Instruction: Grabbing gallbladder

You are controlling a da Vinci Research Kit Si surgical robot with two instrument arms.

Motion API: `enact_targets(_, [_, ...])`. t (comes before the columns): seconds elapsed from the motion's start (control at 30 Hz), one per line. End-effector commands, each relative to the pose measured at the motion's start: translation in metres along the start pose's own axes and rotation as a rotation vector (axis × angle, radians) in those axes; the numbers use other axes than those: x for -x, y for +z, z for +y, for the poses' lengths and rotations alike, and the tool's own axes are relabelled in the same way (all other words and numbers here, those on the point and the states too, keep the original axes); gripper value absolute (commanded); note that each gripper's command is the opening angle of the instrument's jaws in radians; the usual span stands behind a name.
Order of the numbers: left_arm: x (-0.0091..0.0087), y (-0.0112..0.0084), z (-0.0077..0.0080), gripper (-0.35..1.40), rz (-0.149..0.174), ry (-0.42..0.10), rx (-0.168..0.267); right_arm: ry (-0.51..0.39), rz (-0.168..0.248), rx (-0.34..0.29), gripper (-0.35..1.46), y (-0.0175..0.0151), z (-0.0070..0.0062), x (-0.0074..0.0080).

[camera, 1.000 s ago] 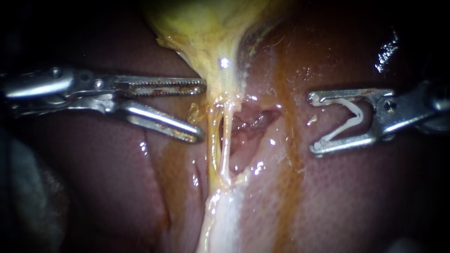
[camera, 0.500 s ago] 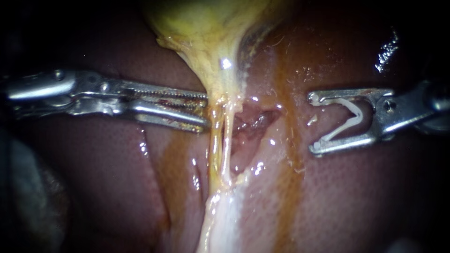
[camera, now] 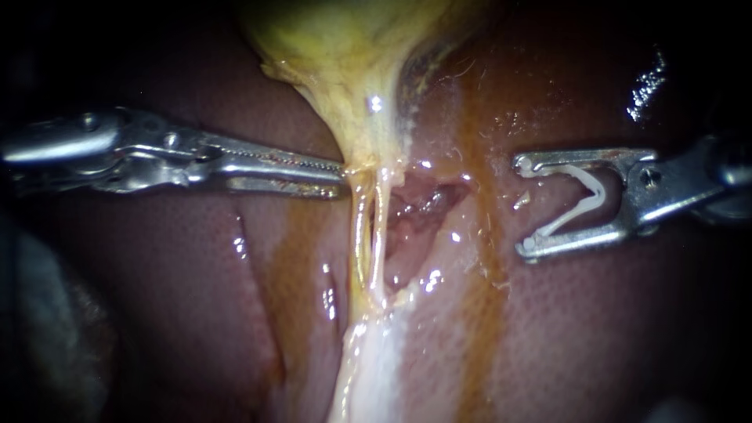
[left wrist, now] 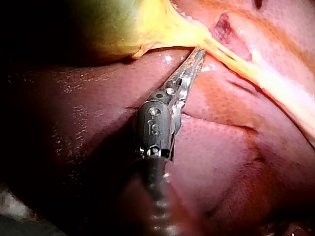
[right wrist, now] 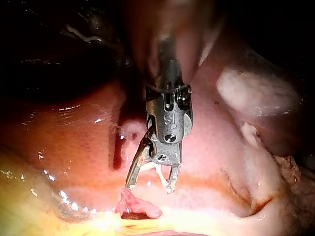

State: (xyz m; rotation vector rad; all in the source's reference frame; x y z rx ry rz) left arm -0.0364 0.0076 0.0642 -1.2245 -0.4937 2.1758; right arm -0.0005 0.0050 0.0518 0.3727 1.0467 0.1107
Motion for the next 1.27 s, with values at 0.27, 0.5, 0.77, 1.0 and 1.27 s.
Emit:
enact_targets(0.27, [-0.0014, -0.0015, 0.0012, -0.35, -0.02, -0.045, 0.027, 0.0, 0.0, 0.0, 0.5, 0.0, 0.0, 0.0])
enact_targets(0.5, [-0.0039, -0.0045, 0.0015, -0.35, -0.03, -0.07, 0.049, 0.0, 0.0, -0.001, 0.5, -0.0001, 0.0, 0.0])
enact_targets(0.77, [-0.0068, -0.0089, 0.0002, -0.35, -0.02, -0.094, 0.014, 0.0, 0.0, -0.001, 0.5, -0.0001, 0.0, 0.0001])
enact_targets(1.0, [-0.0068, -0.0092, 0.0002, -0.35, -0.019, -0.1, 0.003, 0.0, 0.0, -0.001, 0.5, -0.0001, 0.0, 0.0001])
enact_targets(1.27, [-0.0067, -0.0092, 0.0001, -0.35, -0.018, -0.103, -0.002, 0.0, 0.0, -0.001, 0.5, -0.0001, 0.0, 0.0001])
